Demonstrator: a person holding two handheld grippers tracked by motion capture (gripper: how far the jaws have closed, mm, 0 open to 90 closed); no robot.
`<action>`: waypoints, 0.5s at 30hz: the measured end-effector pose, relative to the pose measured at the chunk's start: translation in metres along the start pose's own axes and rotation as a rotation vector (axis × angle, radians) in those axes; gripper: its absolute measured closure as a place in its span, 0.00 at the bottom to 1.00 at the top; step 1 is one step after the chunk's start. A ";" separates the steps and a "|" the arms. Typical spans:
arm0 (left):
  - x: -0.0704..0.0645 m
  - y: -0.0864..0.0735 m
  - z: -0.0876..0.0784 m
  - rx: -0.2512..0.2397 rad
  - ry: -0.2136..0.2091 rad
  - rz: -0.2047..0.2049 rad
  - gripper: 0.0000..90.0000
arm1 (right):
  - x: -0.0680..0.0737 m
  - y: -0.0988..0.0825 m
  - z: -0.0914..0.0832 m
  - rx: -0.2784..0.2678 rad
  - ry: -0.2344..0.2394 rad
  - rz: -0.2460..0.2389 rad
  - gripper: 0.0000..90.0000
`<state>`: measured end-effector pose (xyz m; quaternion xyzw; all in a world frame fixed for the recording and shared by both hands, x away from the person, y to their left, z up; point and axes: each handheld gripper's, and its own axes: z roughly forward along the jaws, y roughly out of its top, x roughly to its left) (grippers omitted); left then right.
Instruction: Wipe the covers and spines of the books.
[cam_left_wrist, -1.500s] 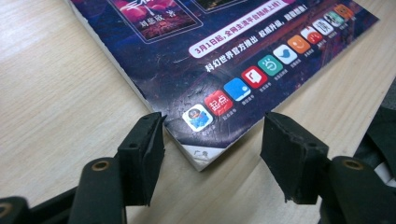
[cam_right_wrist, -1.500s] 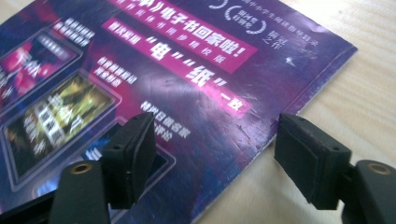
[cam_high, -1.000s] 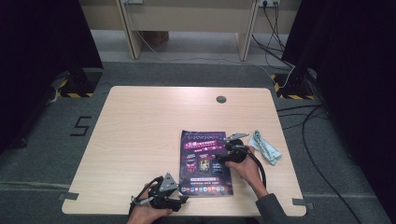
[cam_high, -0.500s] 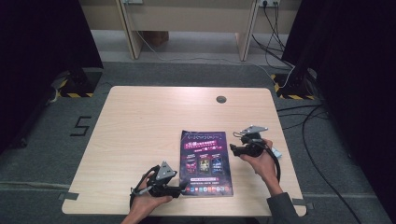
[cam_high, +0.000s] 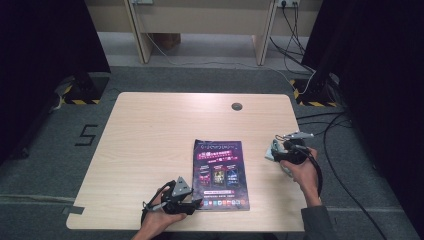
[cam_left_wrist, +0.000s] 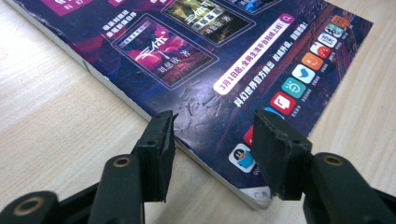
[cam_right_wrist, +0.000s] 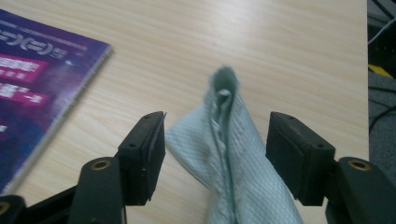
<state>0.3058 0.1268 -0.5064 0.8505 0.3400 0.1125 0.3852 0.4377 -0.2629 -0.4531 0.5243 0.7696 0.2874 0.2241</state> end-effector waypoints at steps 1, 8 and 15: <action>-0.002 0.000 -0.001 0.001 0.005 0.009 0.55 | -0.003 -0.002 0.002 0.009 0.003 -0.002 0.45; -0.007 -0.006 -0.006 -0.006 0.007 0.012 0.61 | -0.011 -0.014 0.014 0.066 -0.003 -0.021 0.54; -0.013 -0.010 -0.011 0.007 -0.007 0.016 0.62 | -0.014 -0.023 0.026 0.127 0.019 -0.057 0.68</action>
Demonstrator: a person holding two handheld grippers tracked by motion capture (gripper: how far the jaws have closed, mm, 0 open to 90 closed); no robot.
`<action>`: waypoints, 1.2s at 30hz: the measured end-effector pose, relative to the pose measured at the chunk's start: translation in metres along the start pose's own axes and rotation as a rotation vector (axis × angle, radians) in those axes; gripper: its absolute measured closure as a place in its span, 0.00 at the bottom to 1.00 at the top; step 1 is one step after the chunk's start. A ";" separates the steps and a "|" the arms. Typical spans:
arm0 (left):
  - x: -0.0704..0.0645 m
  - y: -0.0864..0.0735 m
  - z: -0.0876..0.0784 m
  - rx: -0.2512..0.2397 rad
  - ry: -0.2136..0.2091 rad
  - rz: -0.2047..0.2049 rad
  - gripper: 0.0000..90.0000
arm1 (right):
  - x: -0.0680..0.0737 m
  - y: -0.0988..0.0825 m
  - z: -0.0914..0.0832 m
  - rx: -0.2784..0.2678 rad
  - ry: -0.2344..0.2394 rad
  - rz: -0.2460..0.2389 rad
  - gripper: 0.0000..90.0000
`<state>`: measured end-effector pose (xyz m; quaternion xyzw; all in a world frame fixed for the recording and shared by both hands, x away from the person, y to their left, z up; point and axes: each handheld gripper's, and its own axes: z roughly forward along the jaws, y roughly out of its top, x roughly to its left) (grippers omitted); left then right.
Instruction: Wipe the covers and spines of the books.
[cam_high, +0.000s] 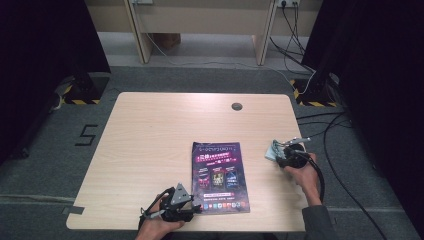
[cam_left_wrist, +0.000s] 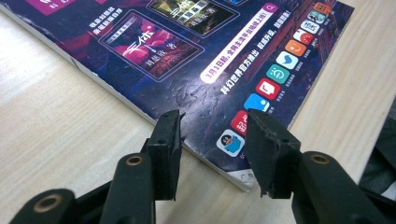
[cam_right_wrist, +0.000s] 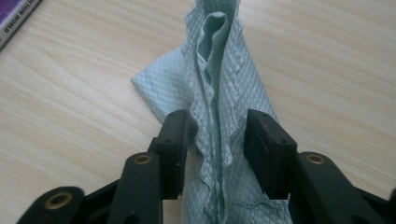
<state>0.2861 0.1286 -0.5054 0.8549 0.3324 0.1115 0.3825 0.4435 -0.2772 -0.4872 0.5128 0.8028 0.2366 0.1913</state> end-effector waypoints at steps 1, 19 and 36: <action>0.000 0.000 0.000 0.006 -0.002 0.003 0.62 | -0.001 -0.001 0.001 -0.002 -0.001 -0.002 0.70; 0.028 0.013 0.012 -0.029 0.062 -0.089 0.40 | -0.004 0.000 -0.006 -0.067 -0.009 -0.007 0.92; 0.030 0.016 0.019 -0.011 0.008 -0.087 0.52 | 0.049 0.031 -0.025 -0.175 0.095 -0.133 0.91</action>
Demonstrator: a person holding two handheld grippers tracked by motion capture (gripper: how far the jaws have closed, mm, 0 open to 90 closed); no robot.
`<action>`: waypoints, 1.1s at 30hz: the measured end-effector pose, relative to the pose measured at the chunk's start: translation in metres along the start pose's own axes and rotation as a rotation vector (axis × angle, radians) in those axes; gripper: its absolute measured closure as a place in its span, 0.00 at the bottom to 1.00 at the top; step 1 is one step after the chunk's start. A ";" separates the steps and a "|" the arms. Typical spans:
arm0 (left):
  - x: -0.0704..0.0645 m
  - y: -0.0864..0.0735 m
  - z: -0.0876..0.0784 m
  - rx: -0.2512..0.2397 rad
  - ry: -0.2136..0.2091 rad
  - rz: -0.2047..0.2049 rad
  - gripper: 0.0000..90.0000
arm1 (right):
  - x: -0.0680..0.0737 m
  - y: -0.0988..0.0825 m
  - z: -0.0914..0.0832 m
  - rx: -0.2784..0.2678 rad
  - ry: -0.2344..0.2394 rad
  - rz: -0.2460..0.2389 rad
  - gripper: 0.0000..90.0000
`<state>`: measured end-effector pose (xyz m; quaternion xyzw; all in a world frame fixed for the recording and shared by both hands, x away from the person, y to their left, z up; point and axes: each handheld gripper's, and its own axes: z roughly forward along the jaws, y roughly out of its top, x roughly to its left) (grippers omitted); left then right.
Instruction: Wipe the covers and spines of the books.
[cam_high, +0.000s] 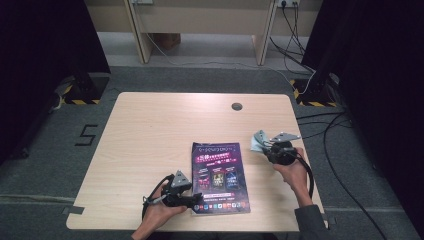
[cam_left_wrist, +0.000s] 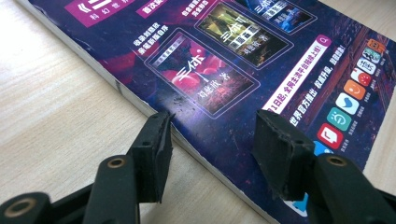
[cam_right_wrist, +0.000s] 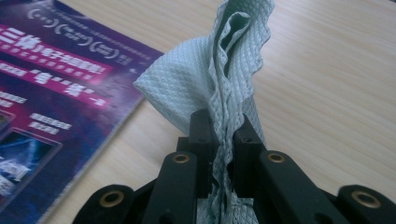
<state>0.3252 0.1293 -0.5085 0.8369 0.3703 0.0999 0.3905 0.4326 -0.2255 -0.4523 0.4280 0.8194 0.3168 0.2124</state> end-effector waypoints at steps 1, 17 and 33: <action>-0.002 0.000 0.000 -0.004 0.003 0.015 0.52 | 0.004 0.001 0.002 0.000 0.007 -0.006 0.91; -0.015 0.005 0.005 0.029 -0.108 0.103 0.57 | 0.045 0.015 0.016 0.008 0.082 -0.095 0.91; -0.009 0.000 0.006 0.008 -0.070 0.004 0.42 | 0.066 0.022 0.065 0.097 0.042 -0.176 0.88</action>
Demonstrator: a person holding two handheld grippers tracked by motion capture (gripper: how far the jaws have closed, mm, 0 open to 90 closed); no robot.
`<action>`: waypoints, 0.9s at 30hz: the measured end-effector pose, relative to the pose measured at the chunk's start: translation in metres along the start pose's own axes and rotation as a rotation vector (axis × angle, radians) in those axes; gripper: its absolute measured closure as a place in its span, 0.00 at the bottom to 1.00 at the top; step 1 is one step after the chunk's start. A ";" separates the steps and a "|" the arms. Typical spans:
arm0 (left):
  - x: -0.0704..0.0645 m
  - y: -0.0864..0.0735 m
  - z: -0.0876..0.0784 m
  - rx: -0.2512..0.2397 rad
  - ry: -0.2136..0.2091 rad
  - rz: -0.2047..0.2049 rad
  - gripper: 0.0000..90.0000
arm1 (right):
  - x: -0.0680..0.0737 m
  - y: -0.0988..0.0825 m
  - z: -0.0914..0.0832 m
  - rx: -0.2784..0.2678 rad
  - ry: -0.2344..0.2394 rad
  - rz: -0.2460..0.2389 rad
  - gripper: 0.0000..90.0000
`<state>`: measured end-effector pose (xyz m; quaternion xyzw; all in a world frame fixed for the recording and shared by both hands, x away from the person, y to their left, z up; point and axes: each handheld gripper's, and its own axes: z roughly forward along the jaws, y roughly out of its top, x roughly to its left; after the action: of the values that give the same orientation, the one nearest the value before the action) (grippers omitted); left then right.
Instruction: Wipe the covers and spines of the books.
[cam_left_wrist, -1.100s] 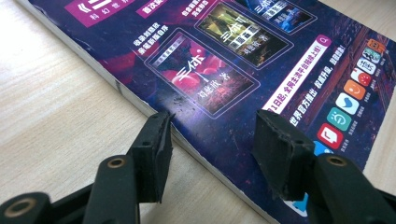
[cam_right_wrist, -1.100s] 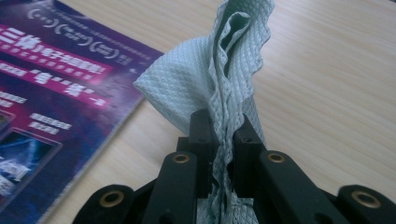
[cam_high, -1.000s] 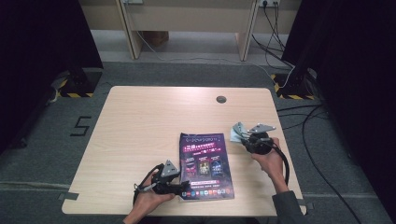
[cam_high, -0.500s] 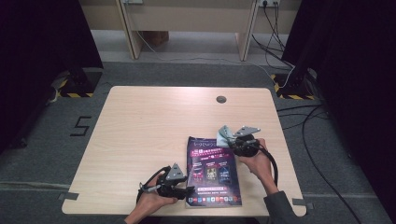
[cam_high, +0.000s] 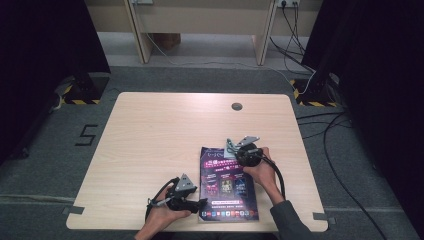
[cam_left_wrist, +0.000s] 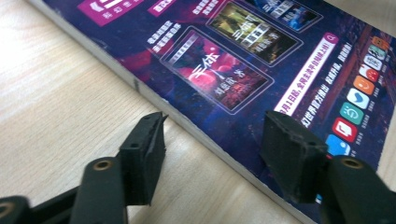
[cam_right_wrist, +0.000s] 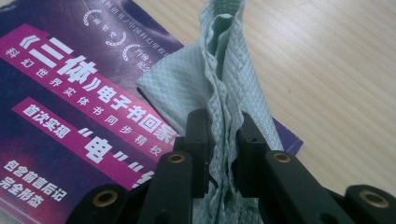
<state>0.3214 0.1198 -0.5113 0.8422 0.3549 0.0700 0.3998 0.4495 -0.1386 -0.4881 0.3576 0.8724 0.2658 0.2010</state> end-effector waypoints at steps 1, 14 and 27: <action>0.001 0.000 0.000 0.000 -0.003 -0.005 0.41 | 0.002 0.001 0.000 0.005 -0.005 -0.011 0.88; 0.000 0.000 0.000 0.027 0.045 -0.011 0.23 | 0.011 0.005 0.003 -0.028 0.069 -0.004 0.88; 0.002 0.000 0.000 0.037 0.035 0.018 0.16 | -0.027 -0.014 -0.002 -0.012 -0.068 0.090 0.87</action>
<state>0.3227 0.1213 -0.5120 0.8512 0.3557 0.0817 0.3772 0.4592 -0.1670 -0.4904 0.4040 0.8465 0.2674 0.2206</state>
